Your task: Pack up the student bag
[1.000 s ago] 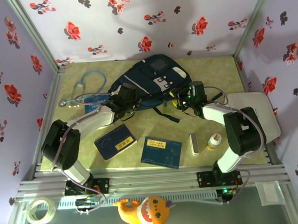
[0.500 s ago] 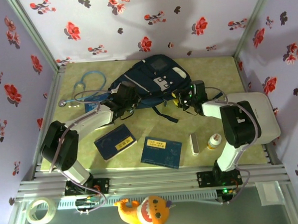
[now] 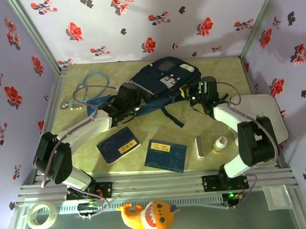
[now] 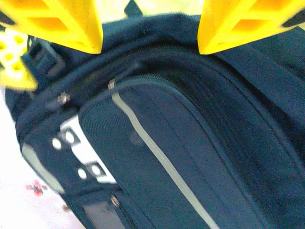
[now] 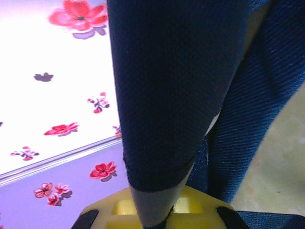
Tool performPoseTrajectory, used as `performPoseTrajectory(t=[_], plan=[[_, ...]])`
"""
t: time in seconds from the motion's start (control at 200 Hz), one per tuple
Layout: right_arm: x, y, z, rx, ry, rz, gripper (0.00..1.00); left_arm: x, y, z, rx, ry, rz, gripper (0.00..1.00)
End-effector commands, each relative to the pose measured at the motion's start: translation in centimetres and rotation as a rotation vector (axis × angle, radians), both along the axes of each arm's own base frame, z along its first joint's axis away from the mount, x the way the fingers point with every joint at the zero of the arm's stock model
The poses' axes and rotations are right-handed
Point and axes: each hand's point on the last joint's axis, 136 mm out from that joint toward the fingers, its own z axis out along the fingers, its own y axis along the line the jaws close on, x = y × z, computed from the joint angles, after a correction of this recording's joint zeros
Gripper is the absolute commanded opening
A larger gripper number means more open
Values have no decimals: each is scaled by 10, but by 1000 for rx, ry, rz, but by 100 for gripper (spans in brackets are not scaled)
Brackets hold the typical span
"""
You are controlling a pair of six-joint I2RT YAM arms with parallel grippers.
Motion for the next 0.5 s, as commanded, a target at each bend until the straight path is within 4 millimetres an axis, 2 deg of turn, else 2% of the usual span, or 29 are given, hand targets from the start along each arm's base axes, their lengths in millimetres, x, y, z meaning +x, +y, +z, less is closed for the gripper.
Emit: performPoseTrajectory(t=[0.0, 0.135, 0.245, 0.325, 0.495], plan=[[2, -12, 21, 0, -51, -74, 2, -25, -24, 5, 65, -73, -160, 56], [1, -13, 18, -8, -38, -82, 3, -47, -51, 1, 93, -104, -301, 52], [1, -14, 15, -9, -31, -84, 3, -51, -59, -15, 145, -96, -354, 48], [-1, -14, 15, -5, -28, -82, 3, -42, -58, -26, 192, -85, -346, 45], [-7, -15, 16, -11, -16, -75, 3, -10, -56, -39, 235, -69, -306, 41]])
